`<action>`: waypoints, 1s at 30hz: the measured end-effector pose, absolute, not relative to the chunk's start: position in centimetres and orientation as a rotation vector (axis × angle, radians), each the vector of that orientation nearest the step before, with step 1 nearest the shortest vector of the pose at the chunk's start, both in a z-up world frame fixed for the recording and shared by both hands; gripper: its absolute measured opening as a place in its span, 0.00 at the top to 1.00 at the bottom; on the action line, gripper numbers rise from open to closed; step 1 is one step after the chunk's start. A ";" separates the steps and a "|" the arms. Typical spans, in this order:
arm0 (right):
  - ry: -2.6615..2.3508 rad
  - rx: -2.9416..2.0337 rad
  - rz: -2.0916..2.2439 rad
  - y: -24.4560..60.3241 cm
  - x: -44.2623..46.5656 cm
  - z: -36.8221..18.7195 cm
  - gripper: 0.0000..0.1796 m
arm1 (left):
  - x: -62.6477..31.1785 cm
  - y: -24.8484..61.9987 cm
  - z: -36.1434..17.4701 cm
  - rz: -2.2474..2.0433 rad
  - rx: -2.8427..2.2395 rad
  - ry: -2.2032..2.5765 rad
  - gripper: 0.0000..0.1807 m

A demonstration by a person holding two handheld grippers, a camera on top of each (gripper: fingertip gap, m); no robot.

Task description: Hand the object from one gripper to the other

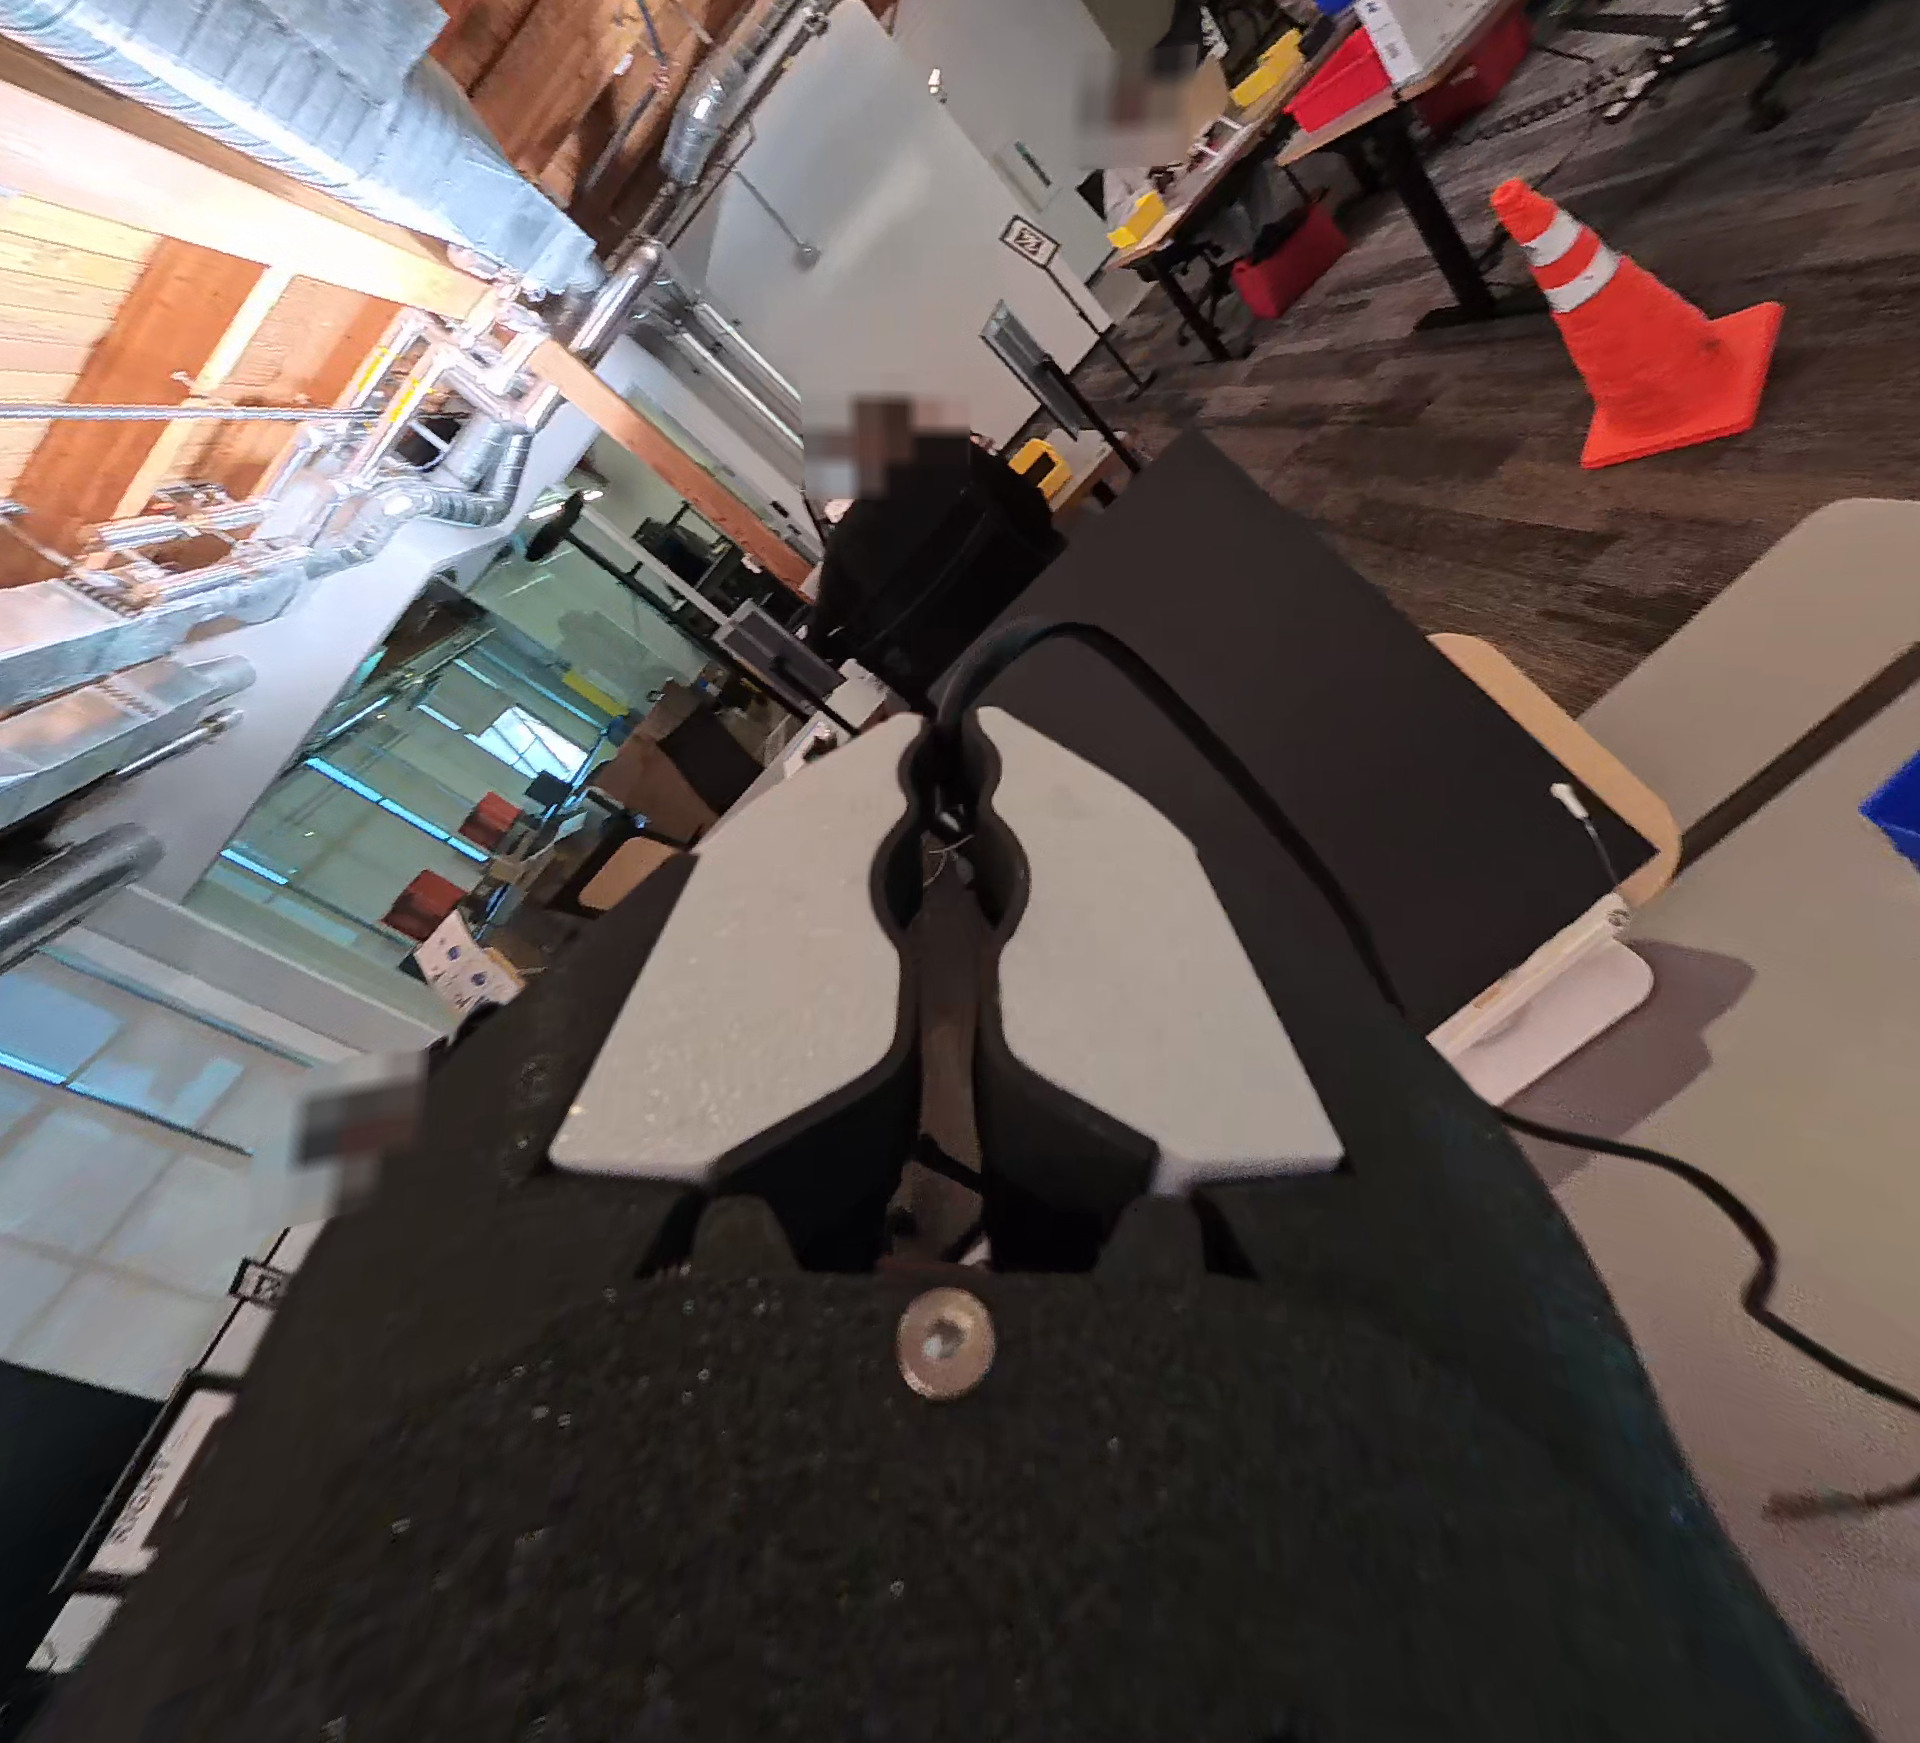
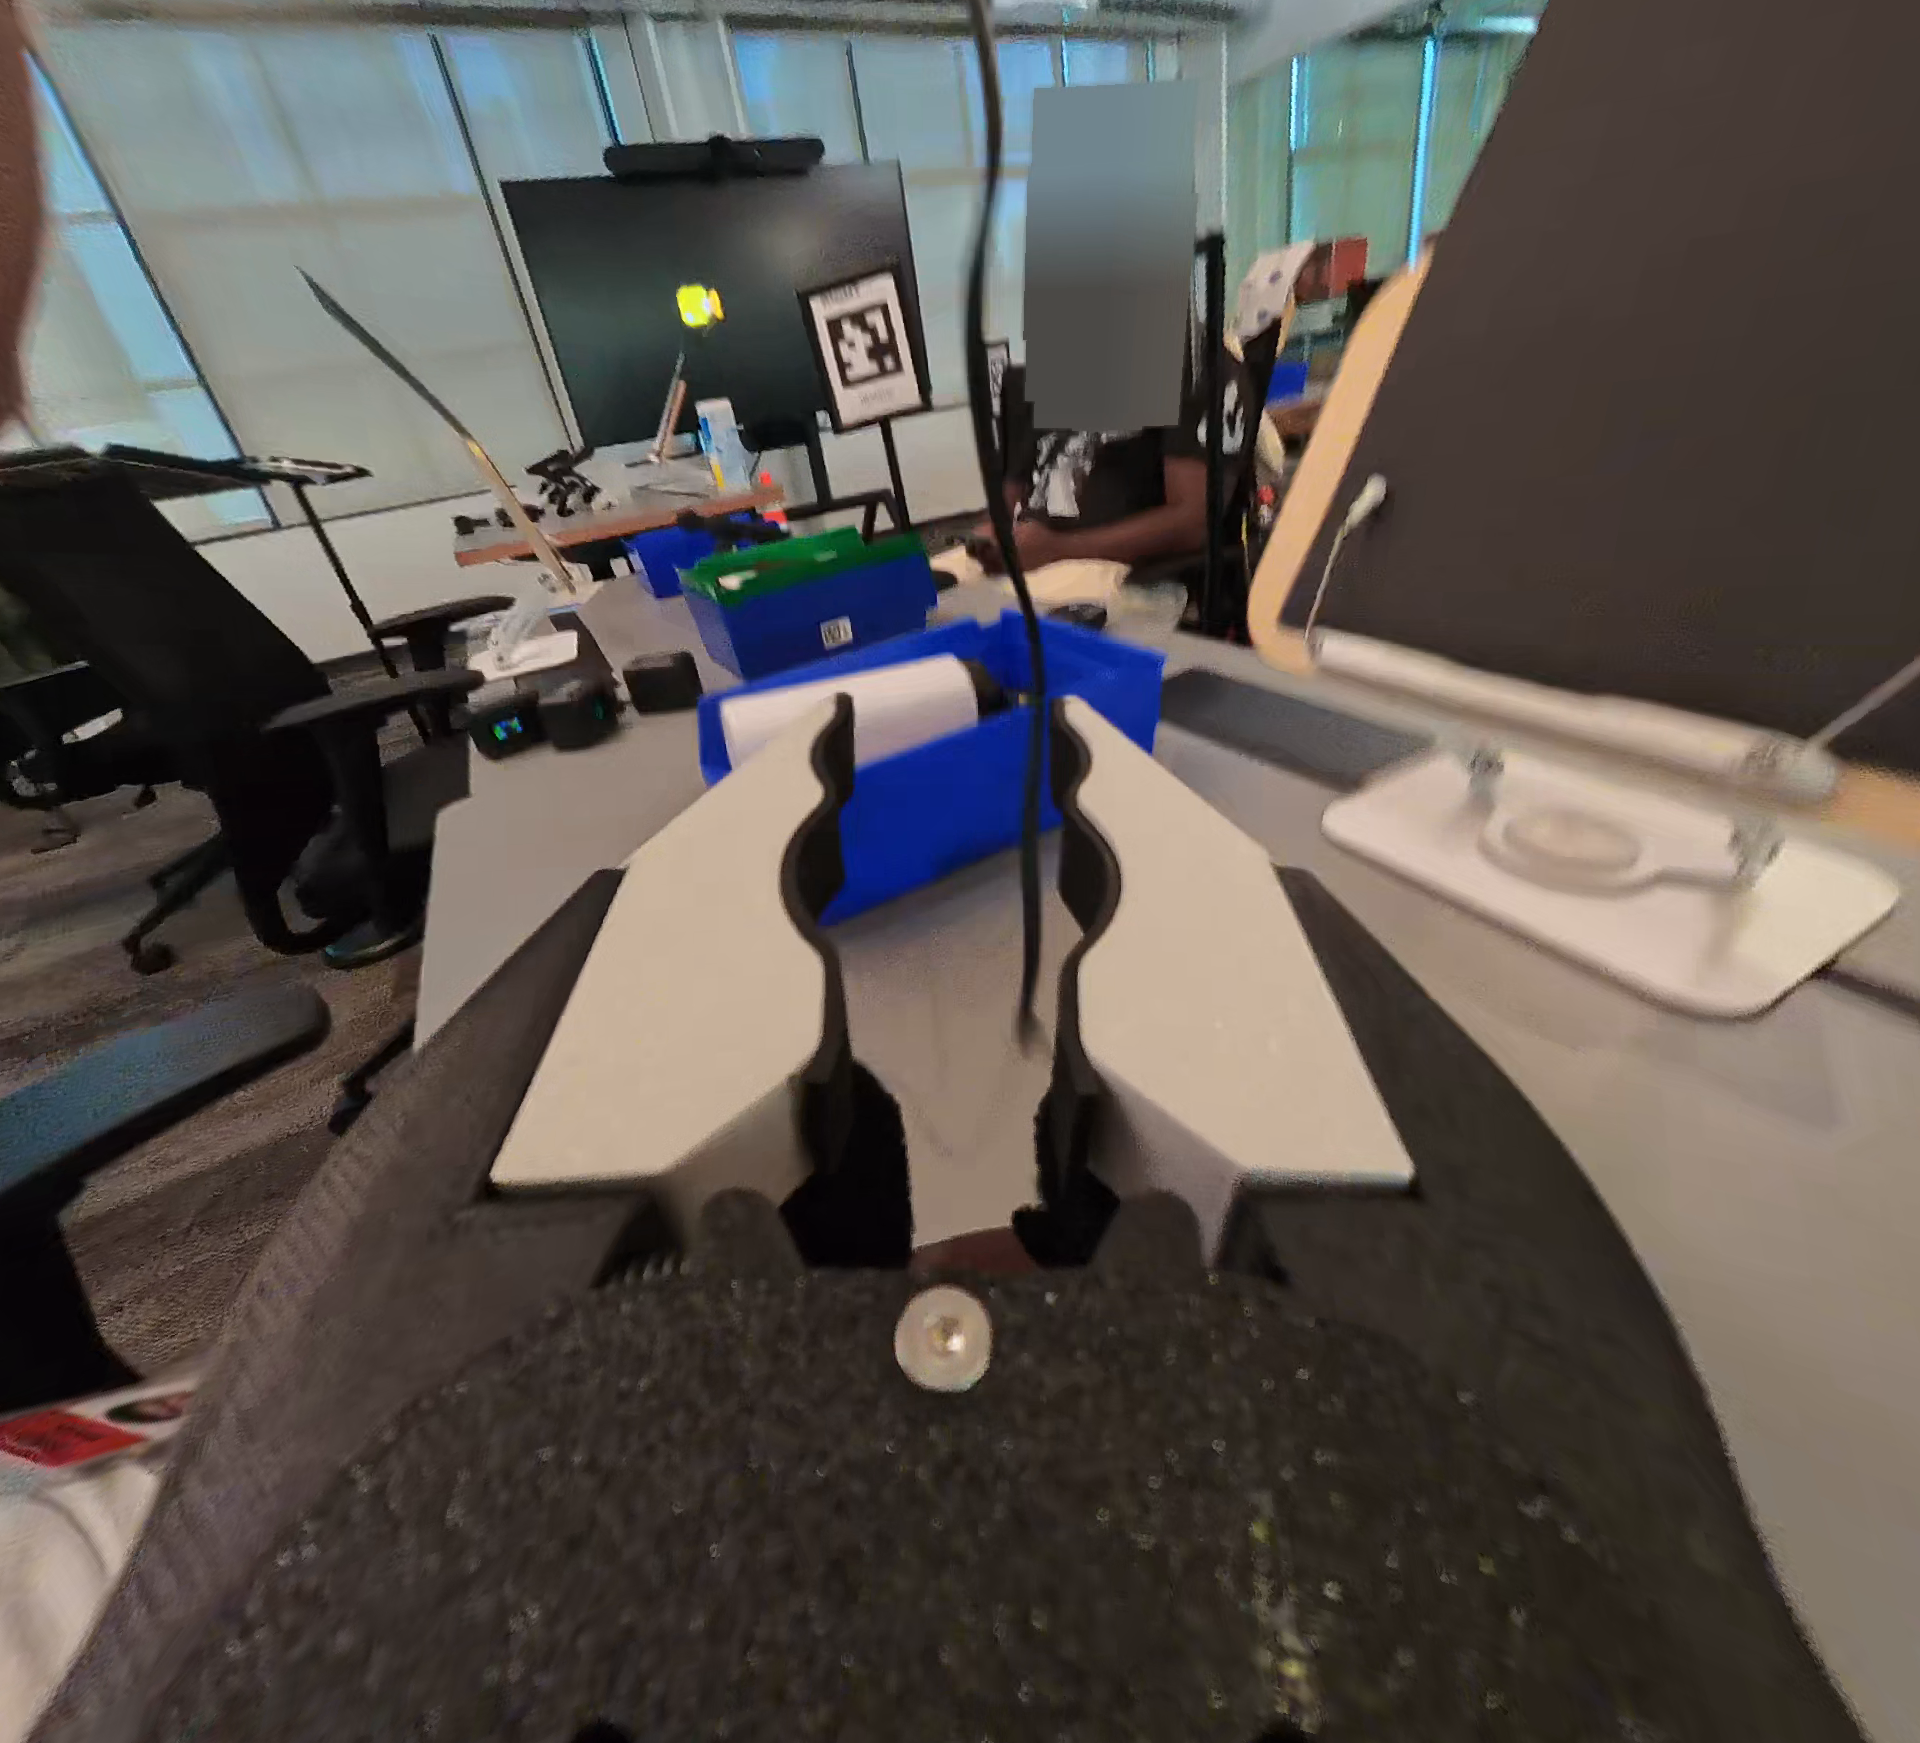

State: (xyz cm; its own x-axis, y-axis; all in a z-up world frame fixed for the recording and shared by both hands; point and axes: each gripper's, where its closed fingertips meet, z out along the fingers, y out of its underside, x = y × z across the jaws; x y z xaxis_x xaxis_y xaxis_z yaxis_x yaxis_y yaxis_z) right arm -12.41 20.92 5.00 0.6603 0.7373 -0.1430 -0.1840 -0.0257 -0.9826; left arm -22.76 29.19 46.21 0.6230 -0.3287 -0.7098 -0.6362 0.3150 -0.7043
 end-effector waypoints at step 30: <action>-0.435 -1.368 0.644 32.5 -11.7 25.8 0.98 | -23.7 31.7 26.9 -0.211 -1.651 1.180 0.85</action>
